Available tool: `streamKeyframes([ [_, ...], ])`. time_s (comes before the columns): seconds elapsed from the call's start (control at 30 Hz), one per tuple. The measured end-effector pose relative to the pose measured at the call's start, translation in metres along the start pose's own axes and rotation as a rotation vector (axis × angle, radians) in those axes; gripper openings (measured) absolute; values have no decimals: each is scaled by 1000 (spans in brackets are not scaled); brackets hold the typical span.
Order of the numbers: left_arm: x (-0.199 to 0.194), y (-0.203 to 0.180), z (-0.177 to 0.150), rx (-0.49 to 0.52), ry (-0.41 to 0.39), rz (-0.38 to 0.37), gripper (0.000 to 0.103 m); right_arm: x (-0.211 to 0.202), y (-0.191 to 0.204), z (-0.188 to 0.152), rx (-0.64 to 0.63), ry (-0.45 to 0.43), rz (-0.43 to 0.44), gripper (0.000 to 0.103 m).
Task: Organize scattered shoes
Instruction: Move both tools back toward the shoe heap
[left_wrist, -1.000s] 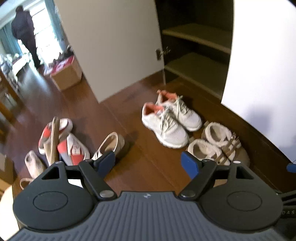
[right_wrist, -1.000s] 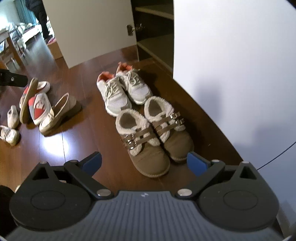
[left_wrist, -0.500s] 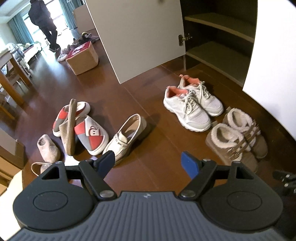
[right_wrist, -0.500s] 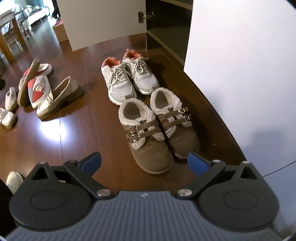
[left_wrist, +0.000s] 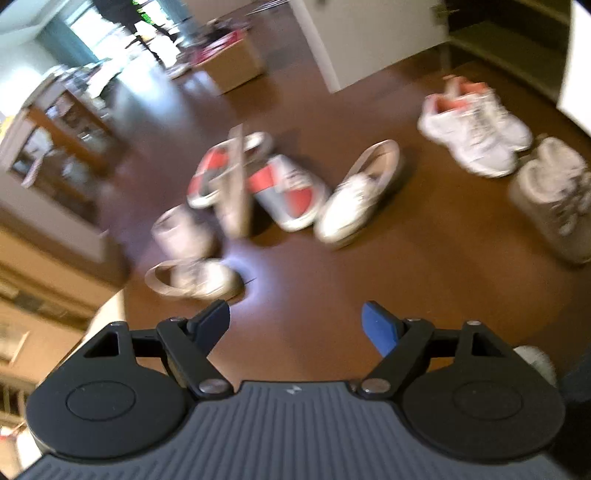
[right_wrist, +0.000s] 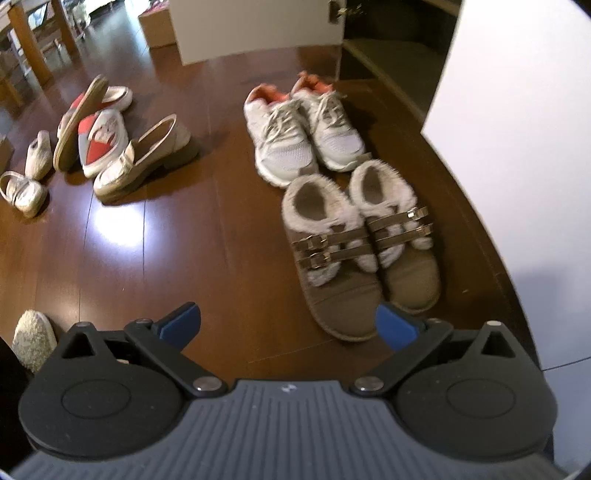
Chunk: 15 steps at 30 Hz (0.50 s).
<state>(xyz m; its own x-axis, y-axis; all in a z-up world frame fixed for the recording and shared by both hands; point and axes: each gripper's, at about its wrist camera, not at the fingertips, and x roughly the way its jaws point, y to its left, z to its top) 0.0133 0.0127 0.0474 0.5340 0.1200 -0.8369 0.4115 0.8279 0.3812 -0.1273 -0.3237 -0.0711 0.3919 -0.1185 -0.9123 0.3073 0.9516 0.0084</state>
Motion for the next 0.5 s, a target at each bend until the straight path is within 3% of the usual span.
streamKeyframes([
  [0.13, -13, 45, -8, -113, 68, -43, 82, 12, 28, 5, -63, 30, 25, 101],
  [0.23, -23, 72, -13, -180, 21, -64, 92, 14, 47, 14, -119, 24, 37, 101],
  [0.33, -16, 92, -25, -247, -31, -1, 94, 25, 62, 23, -148, 41, 26, 102],
  [0.4, -3, 102, -31, -270, 3, 23, 94, 35, 73, 27, -167, 64, 19, 102],
  [0.5, 13, 123, -43, -332, 73, -1, 94, 47, 96, 32, -218, 90, 23, 102],
])
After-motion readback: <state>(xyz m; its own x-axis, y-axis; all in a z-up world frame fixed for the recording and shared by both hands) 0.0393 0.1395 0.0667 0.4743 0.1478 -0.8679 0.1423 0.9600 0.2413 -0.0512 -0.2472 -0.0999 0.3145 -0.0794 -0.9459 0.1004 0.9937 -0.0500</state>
